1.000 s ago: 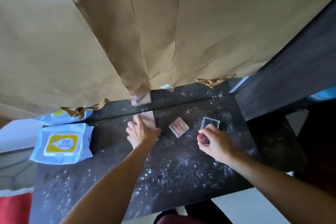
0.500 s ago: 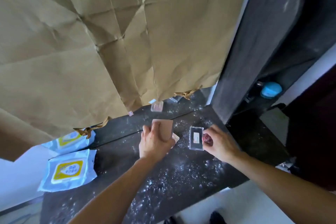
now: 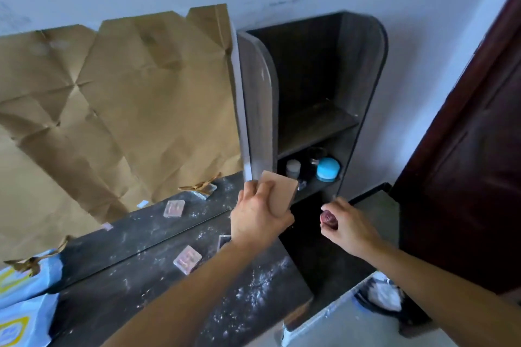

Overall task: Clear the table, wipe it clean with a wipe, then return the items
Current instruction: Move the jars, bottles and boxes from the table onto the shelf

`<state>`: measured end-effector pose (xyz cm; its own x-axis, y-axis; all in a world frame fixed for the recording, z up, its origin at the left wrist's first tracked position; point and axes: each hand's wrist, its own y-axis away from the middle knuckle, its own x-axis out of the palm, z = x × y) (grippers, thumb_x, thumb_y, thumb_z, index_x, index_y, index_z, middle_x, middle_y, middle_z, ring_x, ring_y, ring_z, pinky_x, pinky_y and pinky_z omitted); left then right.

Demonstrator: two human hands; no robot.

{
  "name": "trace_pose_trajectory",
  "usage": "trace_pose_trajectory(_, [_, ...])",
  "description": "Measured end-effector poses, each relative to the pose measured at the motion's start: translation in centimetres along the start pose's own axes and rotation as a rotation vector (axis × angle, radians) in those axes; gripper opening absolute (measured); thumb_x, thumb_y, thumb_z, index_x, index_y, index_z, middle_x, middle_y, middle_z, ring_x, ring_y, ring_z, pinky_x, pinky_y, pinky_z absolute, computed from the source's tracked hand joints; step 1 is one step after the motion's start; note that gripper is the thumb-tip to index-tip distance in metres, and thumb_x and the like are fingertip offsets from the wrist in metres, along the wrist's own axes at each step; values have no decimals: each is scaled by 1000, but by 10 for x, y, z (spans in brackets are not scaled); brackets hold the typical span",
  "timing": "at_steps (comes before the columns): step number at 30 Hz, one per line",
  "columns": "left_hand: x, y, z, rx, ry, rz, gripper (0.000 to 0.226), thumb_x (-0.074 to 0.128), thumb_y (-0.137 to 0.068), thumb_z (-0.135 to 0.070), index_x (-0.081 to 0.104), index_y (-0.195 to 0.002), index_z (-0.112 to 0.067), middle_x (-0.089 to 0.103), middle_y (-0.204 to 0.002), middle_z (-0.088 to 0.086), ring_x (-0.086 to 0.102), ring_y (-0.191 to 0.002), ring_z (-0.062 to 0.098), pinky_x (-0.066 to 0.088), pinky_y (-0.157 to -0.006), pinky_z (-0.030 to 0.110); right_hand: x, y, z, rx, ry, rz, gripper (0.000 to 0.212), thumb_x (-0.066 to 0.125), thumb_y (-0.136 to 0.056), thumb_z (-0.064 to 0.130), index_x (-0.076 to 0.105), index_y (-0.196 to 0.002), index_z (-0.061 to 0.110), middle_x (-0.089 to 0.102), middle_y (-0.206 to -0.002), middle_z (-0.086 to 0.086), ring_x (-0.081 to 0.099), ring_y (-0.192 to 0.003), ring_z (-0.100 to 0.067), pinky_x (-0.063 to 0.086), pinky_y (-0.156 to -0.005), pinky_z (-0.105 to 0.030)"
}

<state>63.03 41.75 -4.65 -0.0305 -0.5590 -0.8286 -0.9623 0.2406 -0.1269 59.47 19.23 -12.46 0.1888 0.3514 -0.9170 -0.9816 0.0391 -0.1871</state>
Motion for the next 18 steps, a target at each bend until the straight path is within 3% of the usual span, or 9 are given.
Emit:
trace_pose_trajectory(9, [26, -76, -122, 62, -39, -155, 68, 68, -70, -50, 46, -129, -24, 40, -129, -1, 48, -111, 20, 49, -84, 35, -62, -13, -96, -54, 14, -48, 32, 71, -70, 31, 63, -98, 18, 55, -95, 1, 64, -67, -23, 49, -53, -30])
trace_pose_trajectory(14, [25, -129, -132, -20, -180, -185, 59, 66, -74, -48, 52, -122, -17, 44, -123, 6, 48, -110, 27, 45, -82, 38, -76, -47, -109, -105, -28, -116, 33, 73, -69, 26, 64, -100, 15, 57, -94, 0, 64, -66, -23, 50, -53, -29])
trace_pose_trajectory(18, [36, -157, -122, -85, -260, -154, 57, 64, -76, -47, 54, -120, -13, 40, -127, 8, 43, -113, 29, 45, -82, 41, -84, -79, -111, -155, -51, -131, 35, 73, -73, 30, 64, -103, 16, 58, -98, 3, 65, -73, -17, 53, -62, -23])
